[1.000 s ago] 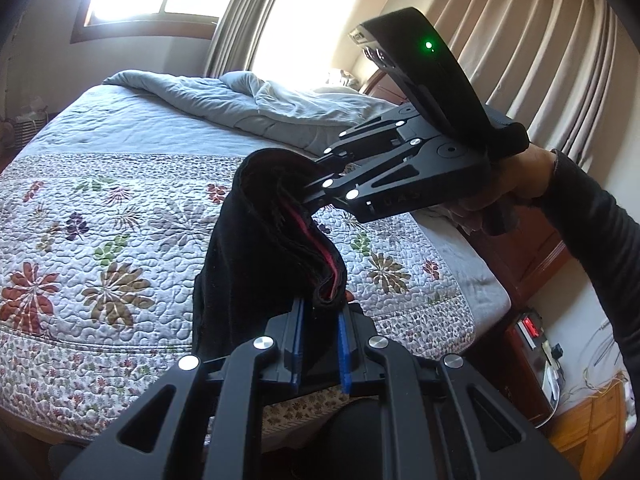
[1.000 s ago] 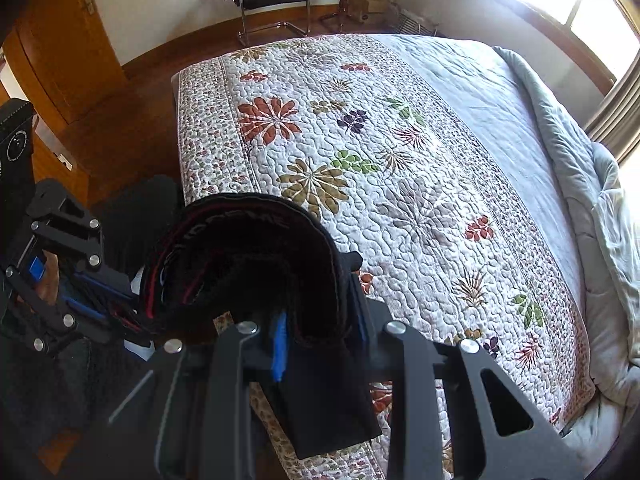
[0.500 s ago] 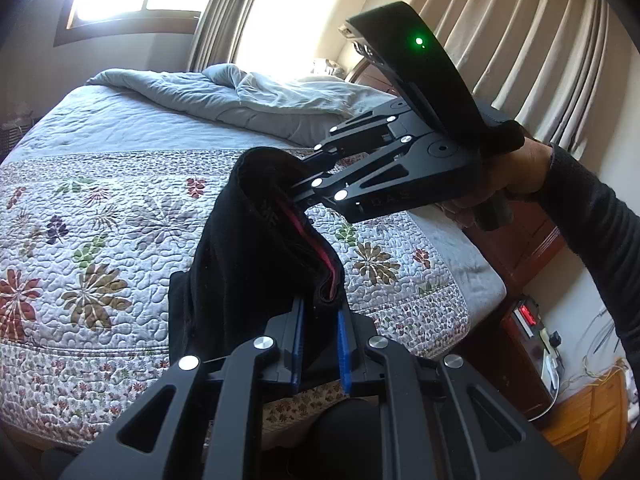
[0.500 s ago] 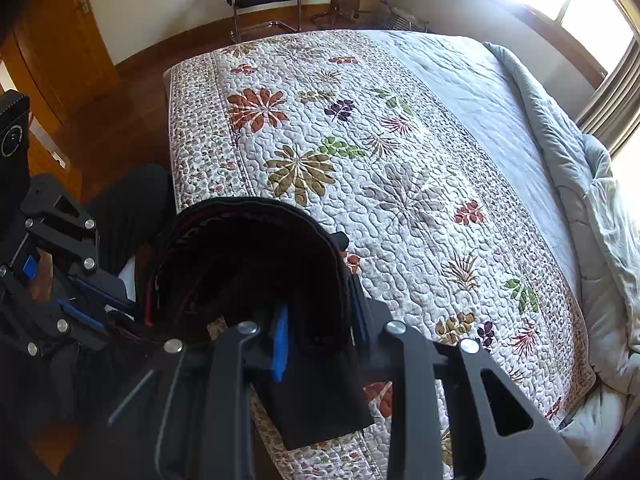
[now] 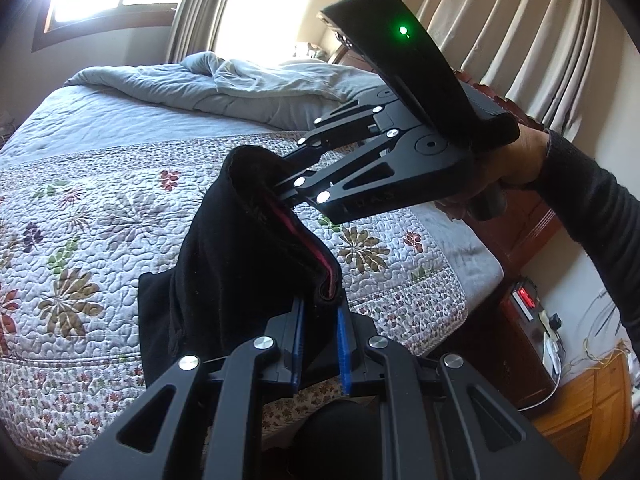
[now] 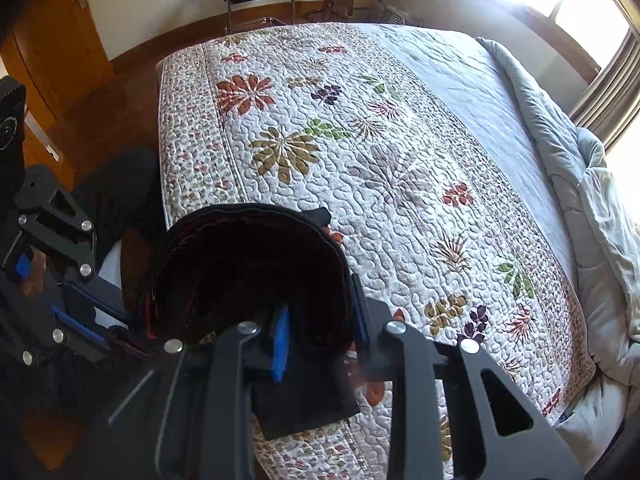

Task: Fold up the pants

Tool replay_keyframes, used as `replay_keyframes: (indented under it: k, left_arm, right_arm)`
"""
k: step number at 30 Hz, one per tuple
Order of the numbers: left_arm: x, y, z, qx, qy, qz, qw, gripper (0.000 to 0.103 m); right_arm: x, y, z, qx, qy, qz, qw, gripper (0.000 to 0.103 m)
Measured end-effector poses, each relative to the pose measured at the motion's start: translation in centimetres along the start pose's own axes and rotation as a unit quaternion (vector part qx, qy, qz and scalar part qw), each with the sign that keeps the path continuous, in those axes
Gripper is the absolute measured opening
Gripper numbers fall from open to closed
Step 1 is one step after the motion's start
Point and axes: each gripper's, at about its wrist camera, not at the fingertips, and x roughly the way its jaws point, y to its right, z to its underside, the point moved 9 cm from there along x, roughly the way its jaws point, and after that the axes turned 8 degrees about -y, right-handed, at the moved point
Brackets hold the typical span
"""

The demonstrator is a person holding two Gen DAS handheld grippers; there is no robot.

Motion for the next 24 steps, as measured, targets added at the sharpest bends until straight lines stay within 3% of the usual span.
replay_keyframes:
  k: [13, 24]
  left_arm:
    - [4.7, 2.2, 0.6, 0.008, -0.033, 0.025, 0.9991, 0.014]
    - [9.8, 3.3, 1.3, 0.014, -0.075, 0.041, 0.9962, 0.013]
  right_arm:
    - [2.1, 1.3, 3.4, -0.022, -0.012, 0.041, 0.999, 0.025]
    - [5.3, 3.1, 7.0, -0.007, -0.022, 0.035, 0.999, 0.022]
